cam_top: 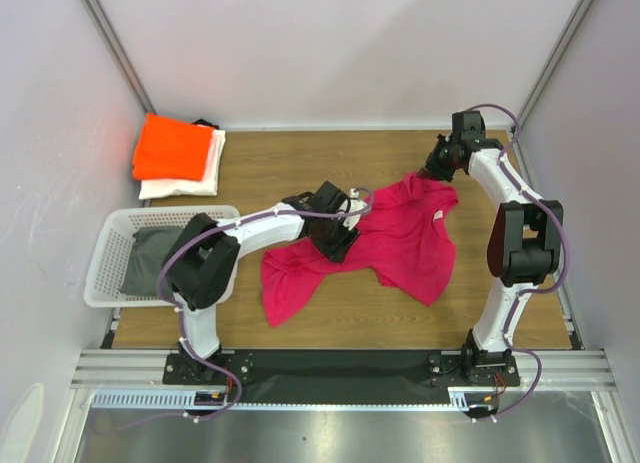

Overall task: Fold and stack the t-shirts
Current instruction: Flatten the tshirt out

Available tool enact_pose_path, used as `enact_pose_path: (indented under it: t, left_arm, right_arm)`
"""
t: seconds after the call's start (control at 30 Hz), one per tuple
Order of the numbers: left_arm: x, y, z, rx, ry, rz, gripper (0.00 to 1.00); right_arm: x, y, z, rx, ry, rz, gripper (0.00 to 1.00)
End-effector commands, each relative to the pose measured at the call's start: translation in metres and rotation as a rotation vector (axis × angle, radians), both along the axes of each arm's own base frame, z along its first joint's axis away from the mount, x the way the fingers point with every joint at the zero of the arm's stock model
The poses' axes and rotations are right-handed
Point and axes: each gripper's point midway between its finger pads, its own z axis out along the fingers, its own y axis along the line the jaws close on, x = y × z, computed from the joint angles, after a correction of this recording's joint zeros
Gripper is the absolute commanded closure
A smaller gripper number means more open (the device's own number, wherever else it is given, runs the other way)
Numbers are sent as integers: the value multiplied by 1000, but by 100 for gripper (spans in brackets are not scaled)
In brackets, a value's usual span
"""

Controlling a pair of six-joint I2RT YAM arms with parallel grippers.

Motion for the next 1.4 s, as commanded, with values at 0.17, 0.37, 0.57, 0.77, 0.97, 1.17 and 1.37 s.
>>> enact_pose_path:
  t: [0.17,0.37,0.57,0.77,0.97,1.17,1.37]
  left_arm:
    - [-13,-1,5,-33,22,-49,45]
    - [-20,2,3,-36,39,-56,47]
    - [-15,4,2,-29,12,-31,68]
    - [4,6,27,-45,-59,72,100]
    - [32,27,96,-181,-166,291,99]
    - [63,72,164,-237,-353,571,100]
    - [97,138,215,-208,-522,861,100]
  right_arm:
    - [5,0,18,9,-56,4,100]
    - [6,0,18,13,-57,5,100]
    - [5,1,17,12,-55,4,100]
    - [5,0,21,8,-65,2,100]
    - [10,0,41,12,-115,5,100]
    - [23,-5,99,31,-252,-9,100]
    - [31,-23,167,-7,-406,-16,100]
